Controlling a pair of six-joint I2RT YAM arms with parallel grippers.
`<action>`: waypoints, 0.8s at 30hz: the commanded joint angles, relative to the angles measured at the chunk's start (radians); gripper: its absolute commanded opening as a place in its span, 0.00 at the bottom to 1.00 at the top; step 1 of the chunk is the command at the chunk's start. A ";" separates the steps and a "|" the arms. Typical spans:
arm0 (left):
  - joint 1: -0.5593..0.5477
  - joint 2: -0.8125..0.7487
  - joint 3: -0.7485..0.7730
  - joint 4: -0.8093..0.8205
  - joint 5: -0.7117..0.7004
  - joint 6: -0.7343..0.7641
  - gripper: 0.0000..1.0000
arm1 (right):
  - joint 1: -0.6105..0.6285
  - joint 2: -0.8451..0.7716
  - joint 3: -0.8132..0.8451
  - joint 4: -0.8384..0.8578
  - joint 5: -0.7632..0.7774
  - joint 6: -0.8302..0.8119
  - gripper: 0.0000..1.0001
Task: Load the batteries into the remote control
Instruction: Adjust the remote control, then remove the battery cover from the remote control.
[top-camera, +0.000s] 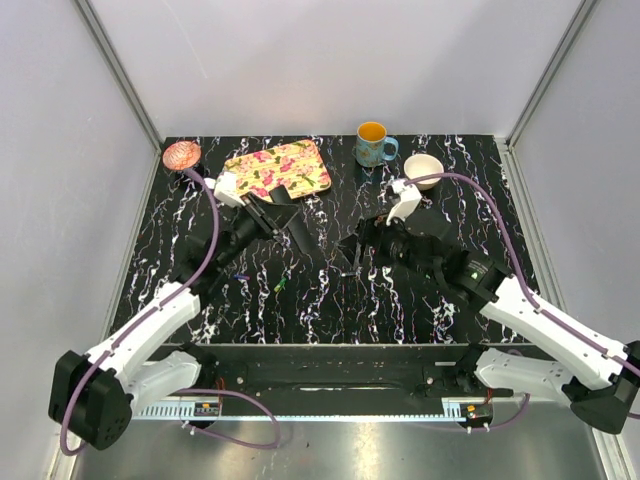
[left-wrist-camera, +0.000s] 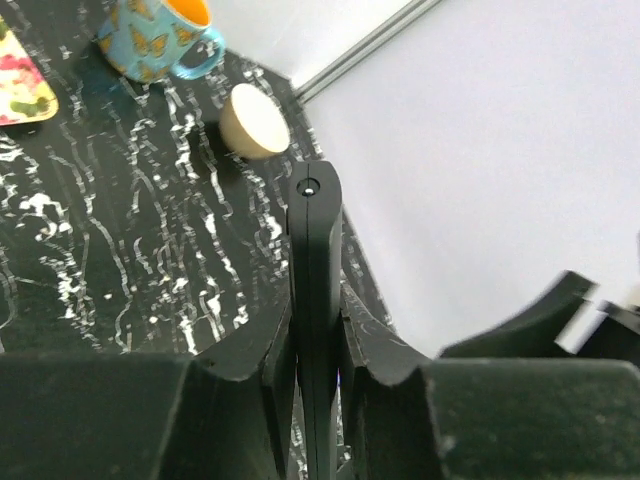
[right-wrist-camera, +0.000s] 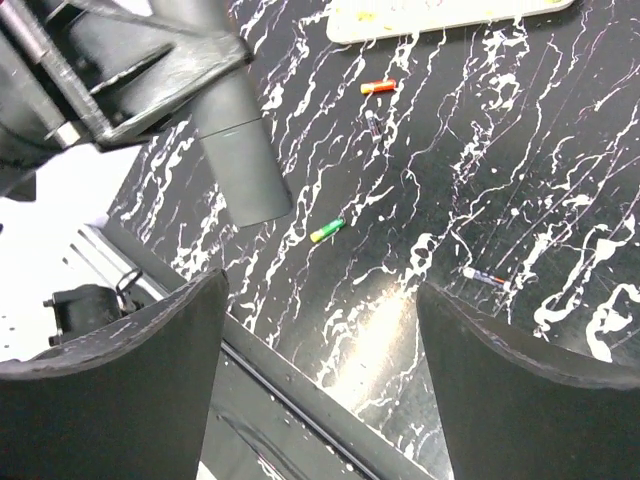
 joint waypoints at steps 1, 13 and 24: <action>0.065 -0.075 -0.096 0.303 0.153 -0.120 0.00 | -0.064 -0.039 -0.086 0.184 -0.058 0.097 0.87; 0.058 -0.095 -0.232 0.601 0.132 -0.153 0.00 | -0.211 0.124 -0.196 0.622 -0.558 0.463 0.99; -0.048 -0.104 -0.184 0.463 0.015 0.012 0.00 | -0.211 0.263 -0.139 0.680 -0.645 0.509 0.88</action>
